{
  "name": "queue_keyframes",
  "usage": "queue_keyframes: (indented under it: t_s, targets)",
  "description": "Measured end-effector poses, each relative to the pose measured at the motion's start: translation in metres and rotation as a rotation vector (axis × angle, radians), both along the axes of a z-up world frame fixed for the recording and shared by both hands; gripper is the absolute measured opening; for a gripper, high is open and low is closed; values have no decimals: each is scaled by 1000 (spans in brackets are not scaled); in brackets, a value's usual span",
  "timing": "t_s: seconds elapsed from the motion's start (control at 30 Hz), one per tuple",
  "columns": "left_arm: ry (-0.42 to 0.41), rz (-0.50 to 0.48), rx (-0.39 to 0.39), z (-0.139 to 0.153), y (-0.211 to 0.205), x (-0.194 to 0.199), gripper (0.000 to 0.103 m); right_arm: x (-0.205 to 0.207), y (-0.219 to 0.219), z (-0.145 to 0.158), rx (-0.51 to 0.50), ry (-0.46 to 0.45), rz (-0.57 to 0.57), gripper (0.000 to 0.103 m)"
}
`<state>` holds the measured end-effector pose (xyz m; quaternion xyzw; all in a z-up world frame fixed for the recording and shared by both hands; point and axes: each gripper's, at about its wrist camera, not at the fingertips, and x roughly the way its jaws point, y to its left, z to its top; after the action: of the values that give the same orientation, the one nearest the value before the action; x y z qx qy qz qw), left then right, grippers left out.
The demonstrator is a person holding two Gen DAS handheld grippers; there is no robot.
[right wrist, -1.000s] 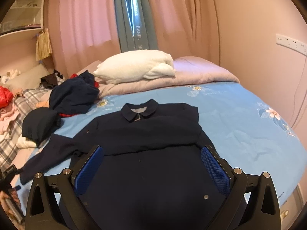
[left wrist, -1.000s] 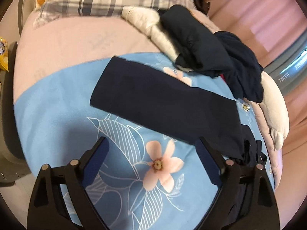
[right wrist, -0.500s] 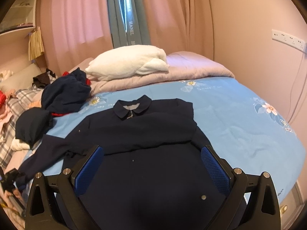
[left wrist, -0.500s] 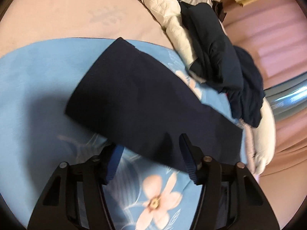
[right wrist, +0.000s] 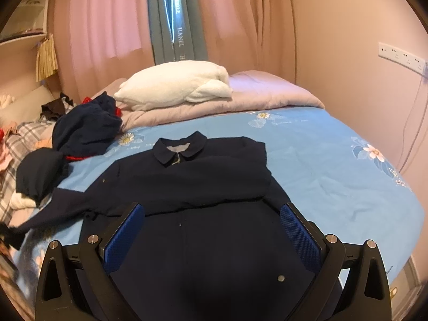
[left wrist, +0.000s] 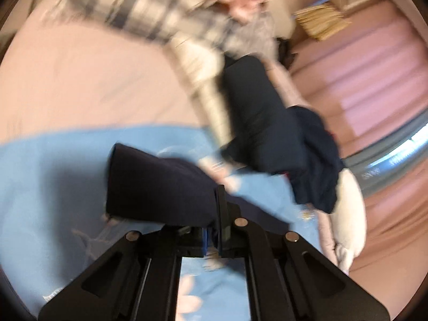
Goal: Fold large clothes
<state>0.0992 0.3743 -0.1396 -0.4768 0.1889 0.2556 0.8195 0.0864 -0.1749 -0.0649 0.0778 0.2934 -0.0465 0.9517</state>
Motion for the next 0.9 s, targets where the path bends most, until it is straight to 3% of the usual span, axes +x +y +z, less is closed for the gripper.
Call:
queue_keyframes:
  t_s: [0.17,0.47,0.7,0.9]
  targets:
    - [-93,-79,198,91,-32,20,3,-6,-11,-1,21,-9,-17,101]
    - [-176,-263,464,192,-121,67,3,-15,-37,-2,62,-24,-64,101]
    - [-216,-475,642,229,-220,111,3,-18,-54,-7,89,-32,-87,101]
    - [-236,-695,698,228,-311,147,3,-20,-72,-12,114,-29,-122,101]
